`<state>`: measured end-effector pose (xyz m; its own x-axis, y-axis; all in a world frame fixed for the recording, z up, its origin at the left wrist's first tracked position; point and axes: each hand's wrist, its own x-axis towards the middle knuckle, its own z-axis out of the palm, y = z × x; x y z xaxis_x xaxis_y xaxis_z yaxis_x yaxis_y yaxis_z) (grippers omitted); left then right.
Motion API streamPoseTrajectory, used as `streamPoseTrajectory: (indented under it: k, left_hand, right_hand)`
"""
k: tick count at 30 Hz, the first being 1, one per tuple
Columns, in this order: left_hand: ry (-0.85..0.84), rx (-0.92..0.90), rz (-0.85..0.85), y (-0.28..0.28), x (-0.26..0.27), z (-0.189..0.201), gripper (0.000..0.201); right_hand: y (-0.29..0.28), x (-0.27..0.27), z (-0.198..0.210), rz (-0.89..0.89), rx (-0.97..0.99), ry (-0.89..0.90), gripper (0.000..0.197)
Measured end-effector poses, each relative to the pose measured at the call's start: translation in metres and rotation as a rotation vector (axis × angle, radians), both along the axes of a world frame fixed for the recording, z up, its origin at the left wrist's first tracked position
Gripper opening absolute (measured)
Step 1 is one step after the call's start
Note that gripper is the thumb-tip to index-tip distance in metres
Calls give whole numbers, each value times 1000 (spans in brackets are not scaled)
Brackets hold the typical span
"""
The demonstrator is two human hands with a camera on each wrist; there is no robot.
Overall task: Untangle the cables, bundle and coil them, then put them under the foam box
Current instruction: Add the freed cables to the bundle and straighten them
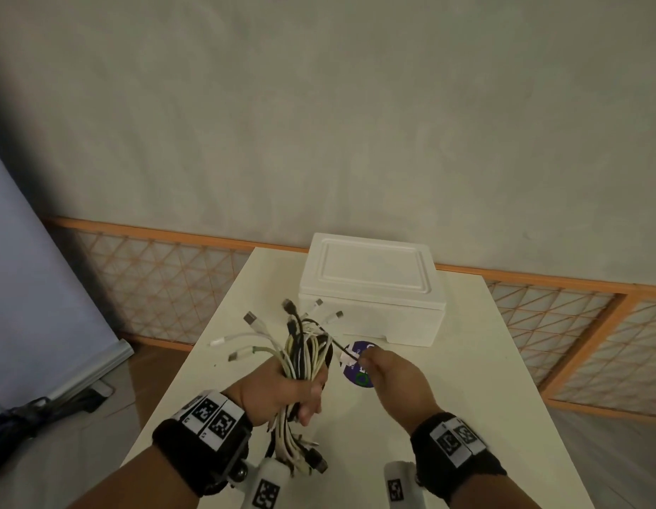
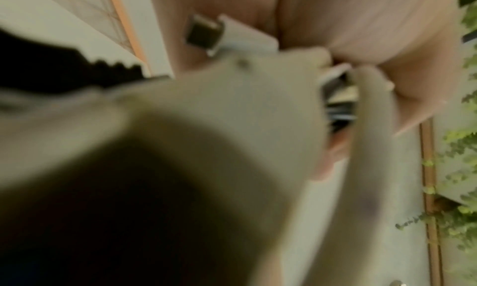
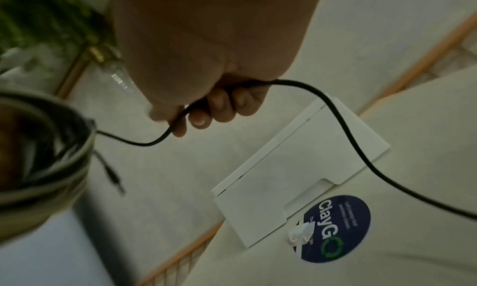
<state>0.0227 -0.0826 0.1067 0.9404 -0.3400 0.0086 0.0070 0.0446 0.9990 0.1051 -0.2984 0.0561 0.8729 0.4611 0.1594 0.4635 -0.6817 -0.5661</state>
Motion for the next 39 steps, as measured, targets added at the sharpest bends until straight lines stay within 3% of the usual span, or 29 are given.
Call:
streamPoseTrajectory:
  k: [3, 6, 8, 12, 16, 19, 22, 25, 28, 30, 32, 36, 39]
  left_hand:
    - [-5, -145, -59, -7, 4, 6, 14]
    - [-5, -186, -53, -13, 5, 7, 7]
    - [-5, -155, 29, -13, 7, 9, 14]
    - [-22, -19, 260, -4, 11, 4, 32]
    - [19, 192, 367, -1, 16, -2, 13]
    - [56, 331, 353, 3, 20, -10, 18]
    - [82, 486, 377, 4, 22, -17, 18]
    - [136, 627, 297, 1, 17, -22, 25]
    - [297, 518, 187, 1, 9, -26, 26]
    - [345, 466, 103, 2, 4, -28, 39]
    - [368, 431, 46, 1, 2, -30, 45]
    - [356, 376, 0, -6, -1, -24, 40]
    - [370, 248, 21, -9, -4, -19, 24]
  right_hand:
    - [15, -13, 2, 92, -279, -98, 35]
    - [28, -29, 1, 170, -303, -94, 60]
    - [33, -38, 4, 241, -273, -83, 55]
    - [41, -49, 19, 400, -327, -176, 21]
    - [50, -51, 31, 422, -444, -297, 12]
    - [50, -54, 35, 438, -555, -359, 7]
    - [51, -57, 38, 488, -606, -440, 15]
    - [47, -55, 49, 462, -473, -502, 18]
    - [39, -44, 64, 470, -286, -514, 11]
    - [34, -37, 72, 456, -189, -461, 23]
    - [31, -31, 75, 464, -83, -356, 23]
    - [29, -21, 68, 454, 18, -231, 26]
    - [29, -15, 63, 454, 133, -193, 25]
